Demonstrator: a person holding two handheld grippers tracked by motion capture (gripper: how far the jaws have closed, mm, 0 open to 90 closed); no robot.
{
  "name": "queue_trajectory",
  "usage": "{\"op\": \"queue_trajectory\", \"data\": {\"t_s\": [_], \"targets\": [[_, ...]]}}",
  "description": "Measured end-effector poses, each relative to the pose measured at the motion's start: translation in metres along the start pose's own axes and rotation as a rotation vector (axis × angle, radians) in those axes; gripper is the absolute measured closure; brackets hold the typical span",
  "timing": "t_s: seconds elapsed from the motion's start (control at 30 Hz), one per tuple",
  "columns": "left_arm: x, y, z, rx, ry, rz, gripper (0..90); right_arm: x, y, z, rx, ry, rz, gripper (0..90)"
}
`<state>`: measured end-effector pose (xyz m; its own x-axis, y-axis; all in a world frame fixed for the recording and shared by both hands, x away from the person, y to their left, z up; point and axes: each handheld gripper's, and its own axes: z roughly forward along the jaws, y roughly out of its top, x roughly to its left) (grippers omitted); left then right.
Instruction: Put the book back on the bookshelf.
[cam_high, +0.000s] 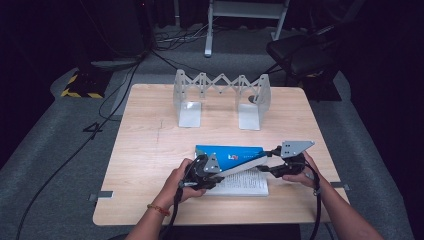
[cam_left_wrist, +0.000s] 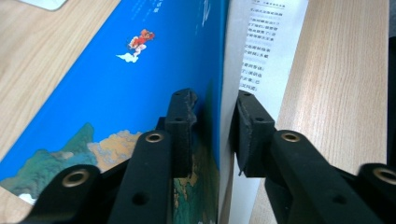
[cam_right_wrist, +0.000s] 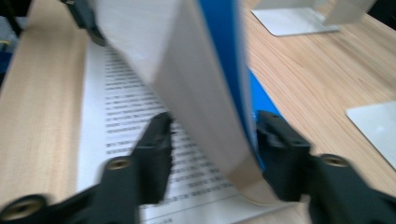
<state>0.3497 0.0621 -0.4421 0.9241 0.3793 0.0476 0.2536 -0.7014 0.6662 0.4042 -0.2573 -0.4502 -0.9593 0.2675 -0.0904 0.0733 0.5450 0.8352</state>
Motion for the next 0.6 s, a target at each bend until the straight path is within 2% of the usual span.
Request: {"op": "queue_trajectory", "data": {"t_s": [0.07, 0.13, 0.23, 0.3, 0.33, 0.37, 0.43, 0.5, 0.6], "targets": [[-0.002, -0.001, 0.003, 0.02, 0.0, 0.007, 65.3, 0.004, -0.001, 0.001, 0.024, 0.004, -0.031, 54.0], [-0.005, 0.0, 0.005, 0.033, 0.011, -0.028, 59.1, 0.007, -0.001, 0.001, 0.032, -0.011, -0.055, 54.7], [-0.014, 0.004, 0.01, 0.041, 0.06, -0.062, 48.8, 0.012, -0.001, 0.0, 0.038, -0.032, -0.068, 55.8], [-0.019, 0.007, 0.012, 0.034, 0.072, -0.069, 41.0, 0.015, 0.002, -0.001, 0.038, -0.06, -0.074, 56.4], [-0.024, 0.013, 0.016, 0.053, 0.11, -0.074, 41.0, 0.015, 0.002, -0.001, 0.038, -0.06, -0.074, 56.4], [-0.031, 0.018, 0.02, 0.067, 0.144, -0.074, 36.6, 0.016, 0.003, -0.001, 0.036, -0.067, -0.072, 56.7], [-0.038, 0.026, 0.027, 0.07, 0.179, -0.077, 31.2, 0.02, 0.005, 0.0, 0.031, -0.071, -0.072, 57.6], [-0.041, 0.032, 0.032, 0.077, 0.196, -0.084, 30.3, 0.025, 0.008, 0.001, 0.033, -0.079, -0.08, 58.2], [-0.045, 0.037, 0.038, 0.087, 0.252, -0.087, 30.7, 0.033, 0.012, 0.004, 0.047, -0.094, -0.096, 58.5]]}}
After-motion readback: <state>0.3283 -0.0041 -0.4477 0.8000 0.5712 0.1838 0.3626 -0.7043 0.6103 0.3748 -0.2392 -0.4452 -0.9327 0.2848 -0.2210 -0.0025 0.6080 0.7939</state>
